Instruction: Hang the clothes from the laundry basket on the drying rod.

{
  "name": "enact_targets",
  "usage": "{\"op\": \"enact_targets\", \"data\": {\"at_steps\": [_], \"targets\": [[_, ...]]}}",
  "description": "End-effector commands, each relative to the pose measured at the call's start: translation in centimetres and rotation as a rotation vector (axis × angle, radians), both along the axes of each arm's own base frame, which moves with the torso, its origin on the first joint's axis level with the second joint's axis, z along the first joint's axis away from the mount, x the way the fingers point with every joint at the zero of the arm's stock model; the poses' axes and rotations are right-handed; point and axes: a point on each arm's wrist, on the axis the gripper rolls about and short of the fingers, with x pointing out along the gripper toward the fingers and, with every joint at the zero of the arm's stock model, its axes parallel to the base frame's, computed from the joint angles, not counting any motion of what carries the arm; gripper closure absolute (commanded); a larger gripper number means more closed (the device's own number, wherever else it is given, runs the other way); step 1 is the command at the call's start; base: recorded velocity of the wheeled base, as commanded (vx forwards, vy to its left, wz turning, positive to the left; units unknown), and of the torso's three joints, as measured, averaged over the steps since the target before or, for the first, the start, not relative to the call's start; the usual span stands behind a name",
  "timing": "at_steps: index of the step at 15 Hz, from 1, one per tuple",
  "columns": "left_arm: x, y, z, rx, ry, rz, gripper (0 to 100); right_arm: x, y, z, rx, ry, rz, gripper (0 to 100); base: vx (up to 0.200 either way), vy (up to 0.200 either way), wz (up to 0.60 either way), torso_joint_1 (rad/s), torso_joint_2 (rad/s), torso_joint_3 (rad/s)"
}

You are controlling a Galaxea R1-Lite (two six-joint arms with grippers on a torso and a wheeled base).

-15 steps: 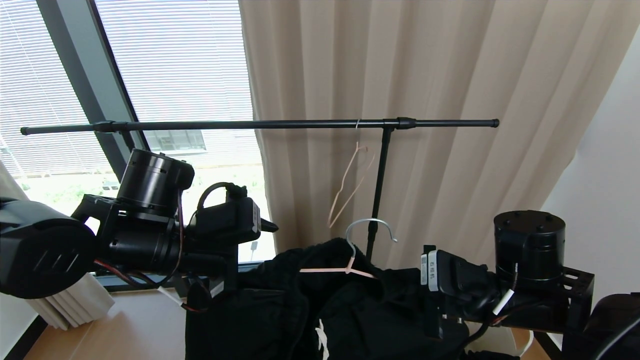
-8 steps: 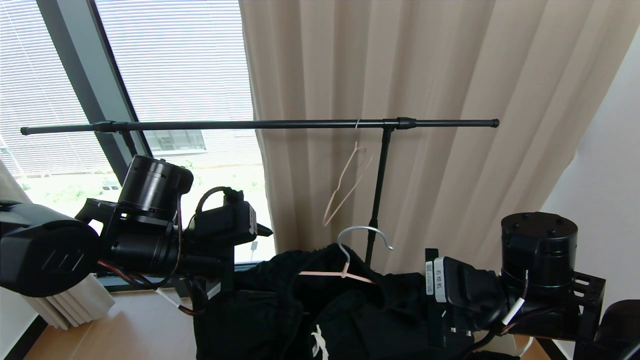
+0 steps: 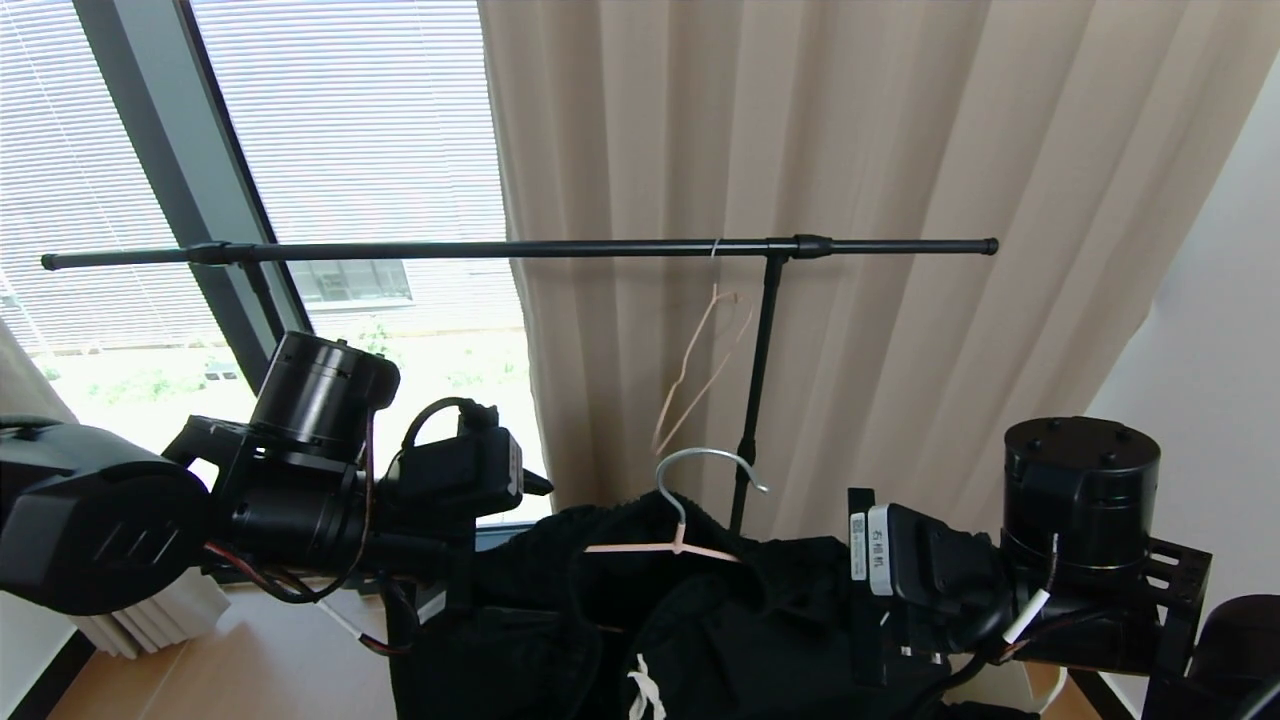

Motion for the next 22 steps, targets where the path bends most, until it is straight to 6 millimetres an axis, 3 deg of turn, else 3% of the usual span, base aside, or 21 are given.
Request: {"op": "enact_targets", "data": {"at_steps": [1, 2, 14, 15, 17, 22], "targets": [[-0.1, -0.3, -0.2, 0.004, 0.007, -0.010, 0, 0.1, 0.1, 0.2, 0.020, -0.011, -0.001, 100, 0.000, 0.000, 0.00, 0.000, 0.00, 0.000], [-0.1, -0.3, -0.2, 0.004, 0.008, -0.012, 100, 0.2, 0.2, 0.3, 0.036, -0.017, -0.005, 100, 0.000, 0.000, 0.00, 0.000, 0.00, 0.000], [-0.5, -0.1, 0.4, -0.008, -0.013, -0.008, 100, 0.6, 0.4, 0.7, 0.077, 0.033, -0.079, 100, 0.000, 0.000, 0.00, 0.000, 0.00, 0.000], [-0.4, 0.0, 0.5, -0.012, -0.010, -0.002, 100, 0.7, 0.4, 0.4, 0.071, 0.040, -0.081, 0, 0.000, 0.000, 0.00, 0.000, 0.00, 0.000], [-0.4, 0.0, 0.6, -0.015, -0.005, 0.007, 100, 0.7, 0.3, 0.4, 0.067, 0.045, -0.084, 0, 0.000, 0.000, 0.00, 0.000, 0.00, 0.000], [-0.7, 2.3, 2.2, -0.048, -0.042, 0.097, 100, 1.7, -1.5, 0.6, 0.080, 0.034, -0.123, 0, 0.000, 0.000, 0.00, 0.000, 0.00, 0.000]]}}
